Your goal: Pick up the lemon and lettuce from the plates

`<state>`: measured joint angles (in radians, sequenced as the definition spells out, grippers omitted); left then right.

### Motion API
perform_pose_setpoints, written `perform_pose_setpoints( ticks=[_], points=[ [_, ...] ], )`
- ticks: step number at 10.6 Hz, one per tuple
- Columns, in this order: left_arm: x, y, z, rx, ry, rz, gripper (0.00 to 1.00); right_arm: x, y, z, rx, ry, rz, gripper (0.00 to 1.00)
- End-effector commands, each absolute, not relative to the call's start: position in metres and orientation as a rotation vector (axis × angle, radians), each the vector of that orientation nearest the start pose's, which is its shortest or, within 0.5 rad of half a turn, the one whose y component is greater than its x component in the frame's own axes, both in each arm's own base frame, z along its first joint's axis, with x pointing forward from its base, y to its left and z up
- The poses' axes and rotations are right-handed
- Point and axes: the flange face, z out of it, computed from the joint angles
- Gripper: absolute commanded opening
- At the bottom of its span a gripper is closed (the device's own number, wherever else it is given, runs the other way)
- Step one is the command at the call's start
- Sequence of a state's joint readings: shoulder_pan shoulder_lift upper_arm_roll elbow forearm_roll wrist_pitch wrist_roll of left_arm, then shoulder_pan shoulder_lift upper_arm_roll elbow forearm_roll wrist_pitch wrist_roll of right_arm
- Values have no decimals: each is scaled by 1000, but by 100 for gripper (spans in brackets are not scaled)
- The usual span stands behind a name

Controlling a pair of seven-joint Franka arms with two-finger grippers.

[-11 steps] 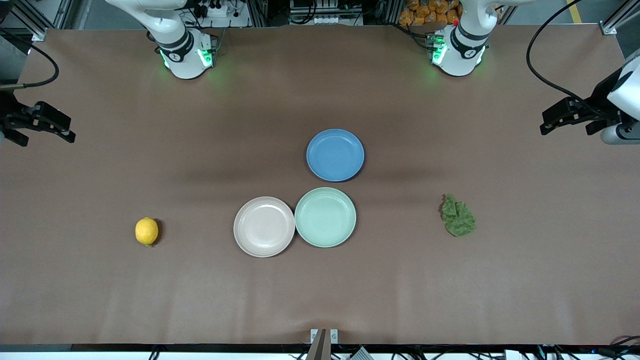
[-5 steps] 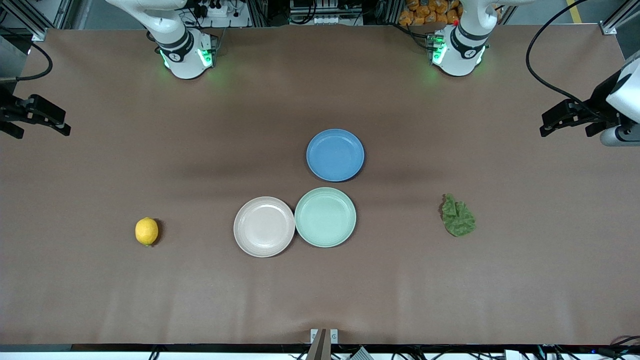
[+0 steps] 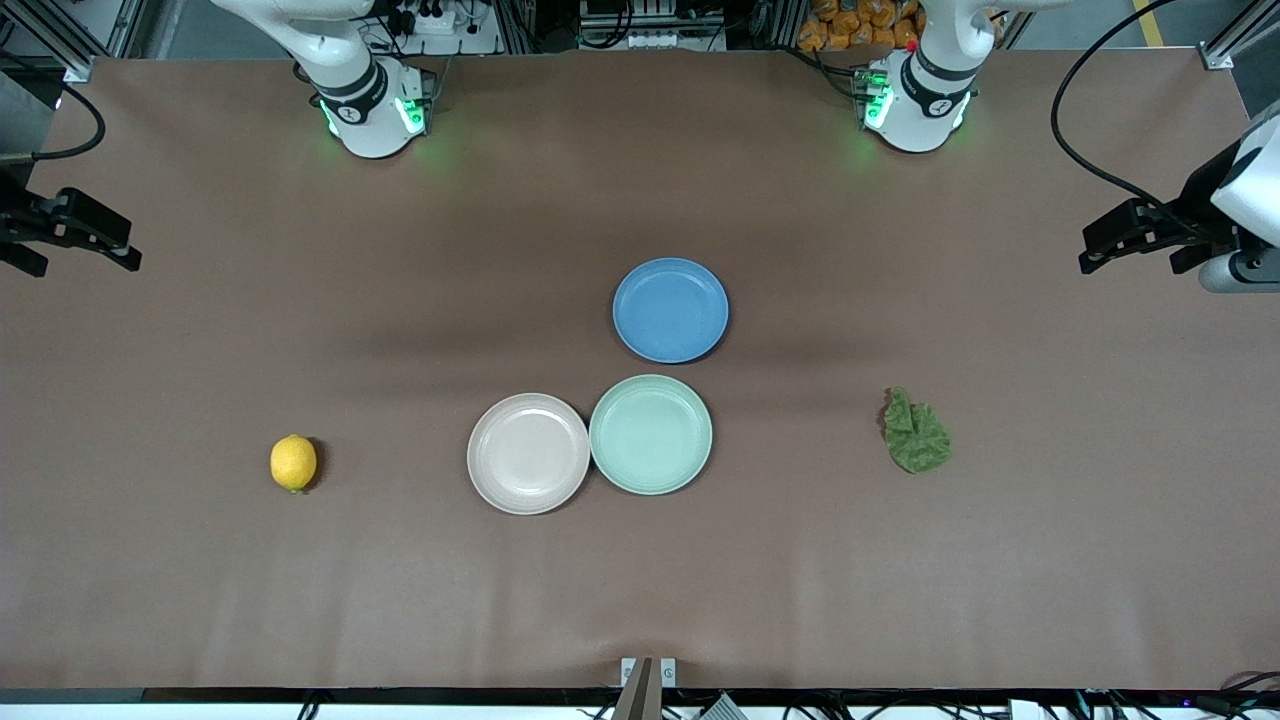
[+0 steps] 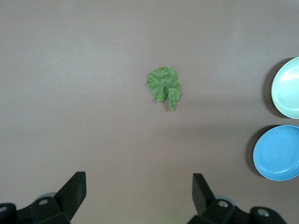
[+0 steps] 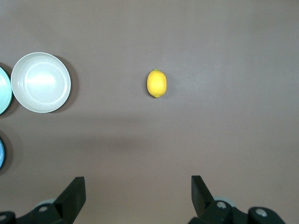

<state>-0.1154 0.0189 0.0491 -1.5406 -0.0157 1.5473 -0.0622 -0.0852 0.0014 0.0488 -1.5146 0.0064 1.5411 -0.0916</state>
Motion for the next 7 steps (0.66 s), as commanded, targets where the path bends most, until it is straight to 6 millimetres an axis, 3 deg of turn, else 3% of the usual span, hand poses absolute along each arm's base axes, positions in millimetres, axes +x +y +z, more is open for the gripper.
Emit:
perform_pose_setpoints(
  ticks=[1, 7],
  points=[
    [559, -35, 622, -3134, 12, 18, 100, 547, -19, 654, -3131, -80, -54, 100],
    [561, -43, 619, -3132, 14, 18, 100, 546, -18, 655, -3131, -80, -56, 100]
  ],
)
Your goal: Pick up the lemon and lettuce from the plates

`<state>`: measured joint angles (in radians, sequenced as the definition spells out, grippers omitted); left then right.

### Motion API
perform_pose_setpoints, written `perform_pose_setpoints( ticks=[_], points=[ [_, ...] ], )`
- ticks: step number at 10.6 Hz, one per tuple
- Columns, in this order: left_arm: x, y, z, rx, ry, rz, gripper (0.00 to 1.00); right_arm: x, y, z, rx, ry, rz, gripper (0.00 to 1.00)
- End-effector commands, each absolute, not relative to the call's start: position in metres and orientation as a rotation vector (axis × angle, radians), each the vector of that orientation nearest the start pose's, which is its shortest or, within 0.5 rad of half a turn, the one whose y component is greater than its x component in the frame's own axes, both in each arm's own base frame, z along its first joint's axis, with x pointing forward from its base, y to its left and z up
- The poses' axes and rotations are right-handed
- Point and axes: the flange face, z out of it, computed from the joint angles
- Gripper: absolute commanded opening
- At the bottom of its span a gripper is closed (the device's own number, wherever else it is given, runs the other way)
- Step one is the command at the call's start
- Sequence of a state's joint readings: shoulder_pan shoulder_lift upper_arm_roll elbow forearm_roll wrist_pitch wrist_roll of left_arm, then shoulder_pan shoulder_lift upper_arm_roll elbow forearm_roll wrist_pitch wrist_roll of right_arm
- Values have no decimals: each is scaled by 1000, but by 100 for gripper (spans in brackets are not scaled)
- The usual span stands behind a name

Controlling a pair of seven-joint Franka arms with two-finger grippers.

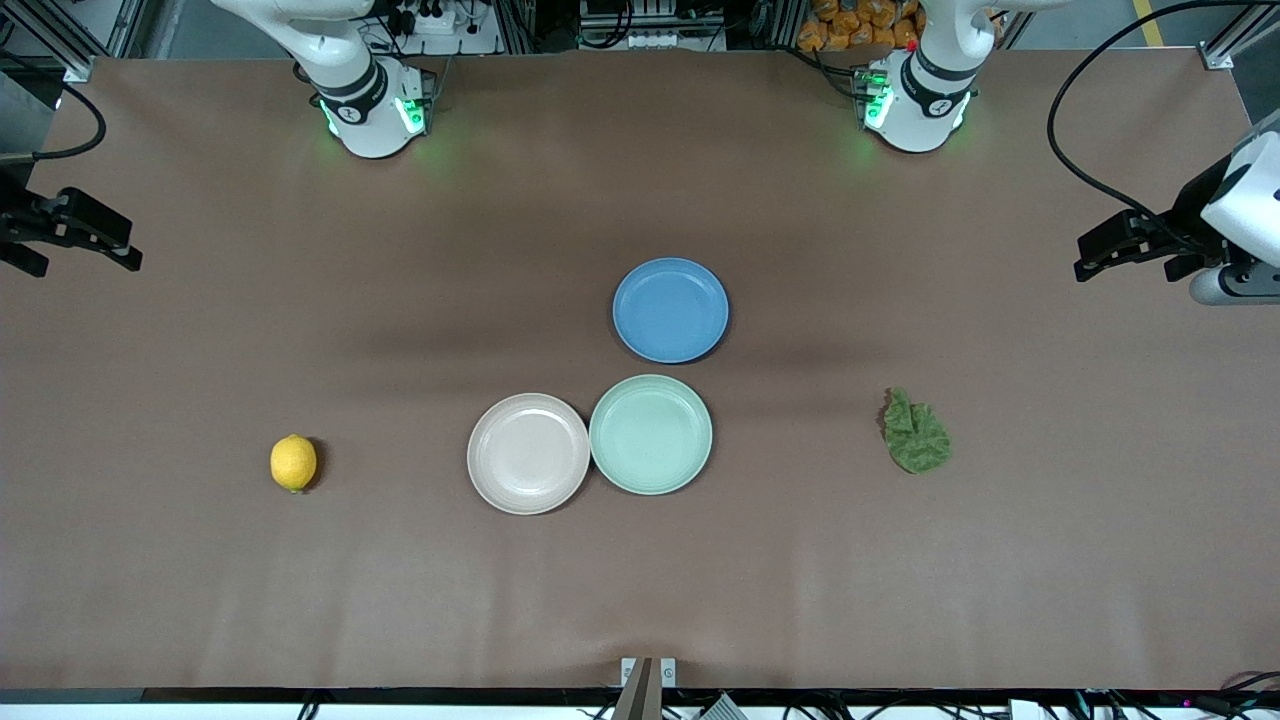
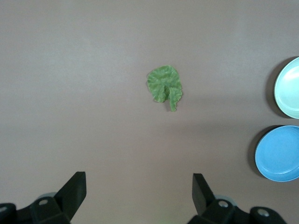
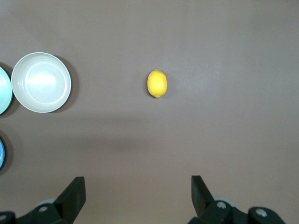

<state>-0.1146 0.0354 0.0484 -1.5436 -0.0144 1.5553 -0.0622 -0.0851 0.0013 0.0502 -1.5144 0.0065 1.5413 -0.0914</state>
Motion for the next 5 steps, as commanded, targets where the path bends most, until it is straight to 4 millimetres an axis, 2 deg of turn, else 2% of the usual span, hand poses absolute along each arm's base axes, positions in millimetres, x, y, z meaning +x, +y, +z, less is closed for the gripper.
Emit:
perform_pose_setpoints(
  ticks=[1, 5],
  points=[
    [562, -43, 618, -3131, 14, 20, 100, 546, -19, 655, -3131, -78, -54, 100],
    [562, -42, 617, -3131, 14, 23, 100, 546, -19, 654, -3131, -78, -54, 100]
  ],
)
